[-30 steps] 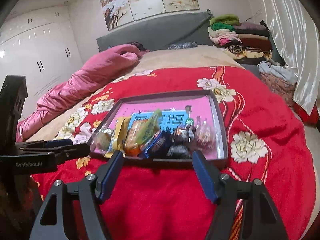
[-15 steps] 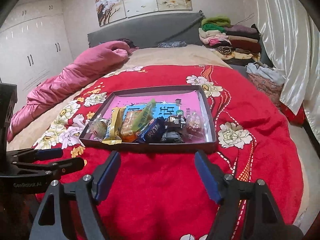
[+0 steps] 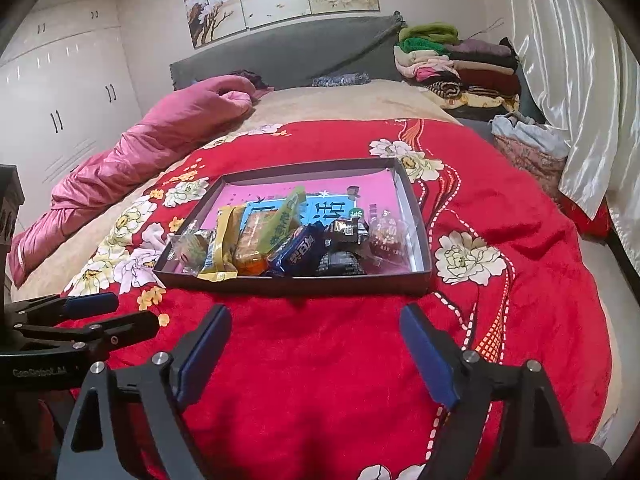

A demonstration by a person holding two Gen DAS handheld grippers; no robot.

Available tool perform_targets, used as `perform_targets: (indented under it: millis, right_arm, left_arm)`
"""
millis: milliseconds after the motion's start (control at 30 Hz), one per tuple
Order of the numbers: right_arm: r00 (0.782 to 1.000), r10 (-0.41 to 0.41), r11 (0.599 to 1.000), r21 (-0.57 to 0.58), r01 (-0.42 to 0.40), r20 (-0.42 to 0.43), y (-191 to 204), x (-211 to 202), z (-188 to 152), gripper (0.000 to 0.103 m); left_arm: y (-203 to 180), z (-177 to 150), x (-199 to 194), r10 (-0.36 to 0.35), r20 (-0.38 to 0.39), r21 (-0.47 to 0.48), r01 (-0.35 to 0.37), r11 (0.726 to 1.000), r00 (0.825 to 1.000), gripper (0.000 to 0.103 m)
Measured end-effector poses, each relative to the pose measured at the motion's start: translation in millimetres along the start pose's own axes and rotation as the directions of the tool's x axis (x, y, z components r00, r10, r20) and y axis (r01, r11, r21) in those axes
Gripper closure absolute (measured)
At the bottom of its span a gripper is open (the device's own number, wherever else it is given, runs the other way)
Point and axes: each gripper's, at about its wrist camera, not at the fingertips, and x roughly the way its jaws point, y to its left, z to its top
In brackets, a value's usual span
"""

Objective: Organize snacks

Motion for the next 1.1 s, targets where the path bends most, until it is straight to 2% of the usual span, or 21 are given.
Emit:
perform_targets:
  millis: [1100]
  right_arm:
    - [1.000, 0.007, 1.000, -0.001, -0.007, -0.011, -0.6, 1.8, -1.0, 0.010]
  left_arm:
    - [-0.7, -1.2, -3.8, 0.018, 0.005, 0.003, -0.018, 1.000, 1.000, 0.024]
